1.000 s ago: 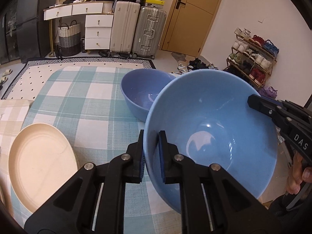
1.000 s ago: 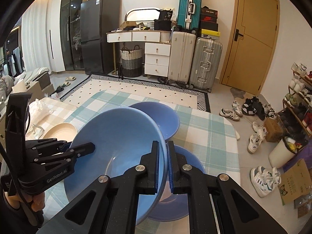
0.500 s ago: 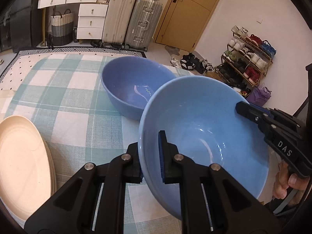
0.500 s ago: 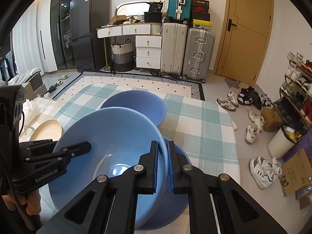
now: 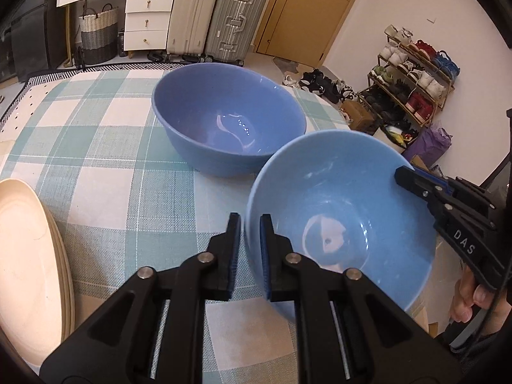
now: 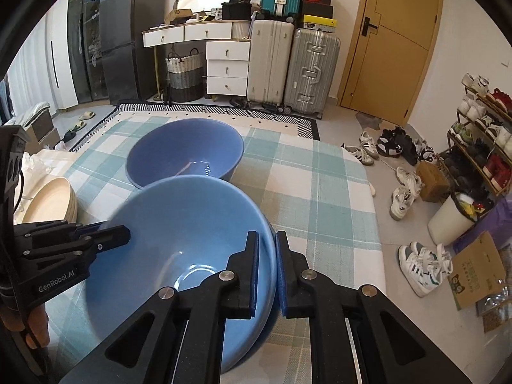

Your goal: Organize plates and bowls

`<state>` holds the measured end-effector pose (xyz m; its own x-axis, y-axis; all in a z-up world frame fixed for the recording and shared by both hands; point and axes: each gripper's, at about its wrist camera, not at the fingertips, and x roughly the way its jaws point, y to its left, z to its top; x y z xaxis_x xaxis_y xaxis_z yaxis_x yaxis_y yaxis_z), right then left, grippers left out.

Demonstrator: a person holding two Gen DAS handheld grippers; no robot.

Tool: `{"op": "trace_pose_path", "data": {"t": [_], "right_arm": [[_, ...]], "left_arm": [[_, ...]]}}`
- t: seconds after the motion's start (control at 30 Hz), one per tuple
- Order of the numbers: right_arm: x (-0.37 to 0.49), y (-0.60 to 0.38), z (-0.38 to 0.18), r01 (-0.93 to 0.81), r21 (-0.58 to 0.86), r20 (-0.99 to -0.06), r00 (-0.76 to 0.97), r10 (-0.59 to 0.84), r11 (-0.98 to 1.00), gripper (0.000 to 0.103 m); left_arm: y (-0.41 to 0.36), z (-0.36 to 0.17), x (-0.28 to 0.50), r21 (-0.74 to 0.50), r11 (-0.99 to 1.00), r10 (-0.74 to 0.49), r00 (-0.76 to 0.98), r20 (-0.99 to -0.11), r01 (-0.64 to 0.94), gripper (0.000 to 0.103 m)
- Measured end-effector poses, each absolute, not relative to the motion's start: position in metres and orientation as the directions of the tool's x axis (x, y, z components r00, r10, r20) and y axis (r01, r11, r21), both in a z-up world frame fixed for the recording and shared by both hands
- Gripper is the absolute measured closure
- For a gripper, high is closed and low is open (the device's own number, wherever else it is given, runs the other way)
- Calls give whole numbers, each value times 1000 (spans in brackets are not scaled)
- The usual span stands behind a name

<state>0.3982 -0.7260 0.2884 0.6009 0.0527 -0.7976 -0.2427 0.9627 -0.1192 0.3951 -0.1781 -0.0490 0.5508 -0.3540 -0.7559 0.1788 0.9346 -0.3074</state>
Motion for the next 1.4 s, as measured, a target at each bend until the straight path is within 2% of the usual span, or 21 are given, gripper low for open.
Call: {"op": "trace_pose_path", "data": {"t": [0.07,0.17,0.23,0.27,0.3,0.33,0.4,0.43,0.47,0.7,0.77,0.83,0.9,0.97,1.07,1.17,1.4], "right_arm": [[398,-728,286,-247,-122,-798,600,53,961,93],[394,-731,286,-249,-111,-797,601,64,962,93],[393,-732,287,-248,-109,-796,601,65,963,92],[392,-732,287,-249,-109,-795,603,66,962,89],[390,-732,288,-251,-104,-791,607,73,962,87],[388,-732,290,-254,-94,-786,613,84,963,82],[380,-731,296,-257,-80,-772,627,104,963,68],[377,-731,299,-259,-77,-766,634,109,963,57],[375,-731,301,-262,-74,-761,639,115,962,54],[360,-730,316,-272,-31,-748,645,158,962,50],[356,-730,319,-275,-21,-744,646,169,961,42],[351,-730,323,-276,-10,-740,648,179,961,38],[347,-730,327,-278,-4,-738,649,185,961,38],[341,-730,330,-279,-1,-734,652,189,960,32],[334,-730,333,-288,9,-733,650,202,958,31],[327,-730,334,-293,16,-734,646,210,956,23],[311,-735,335,-296,31,-743,632,220,955,16]], "left_arm": [[-175,-52,396,-316,933,-358,551,-754,173,93],[-171,-53,395,-313,934,-354,553,-754,170,86],[-166,-53,390,-299,939,-343,562,-752,172,75],[-164,-51,387,-291,941,-337,568,-751,174,71],[-162,-51,384,-282,944,-328,574,-750,172,63],[-159,-52,381,-271,948,-317,583,-748,168,56],[-155,-50,375,-256,953,-303,590,-748,164,49],[-153,-50,372,-239,958,-286,597,-750,158,49],[-151,-47,368,-219,965,-263,609,-748,146,49],[-112,-32,340,-186,981,-176,658,-732,55,38],[-101,-28,329,-173,984,-156,665,-730,42,34],[-92,-25,320,-155,988,-134,671,-729,29,30],[-84,-22,311,-129,992,-106,676,-729,17,30],[-77,-18,301,-117,993,-91,679,-728,8,29],[-68,-14,288,-110,994,-78,684,-726,-3,27],[-65,-9,276,-96,995,-69,686,-724,-1,26],[-68,7,250,-73,997,-73,696,-714,29,25]]}}
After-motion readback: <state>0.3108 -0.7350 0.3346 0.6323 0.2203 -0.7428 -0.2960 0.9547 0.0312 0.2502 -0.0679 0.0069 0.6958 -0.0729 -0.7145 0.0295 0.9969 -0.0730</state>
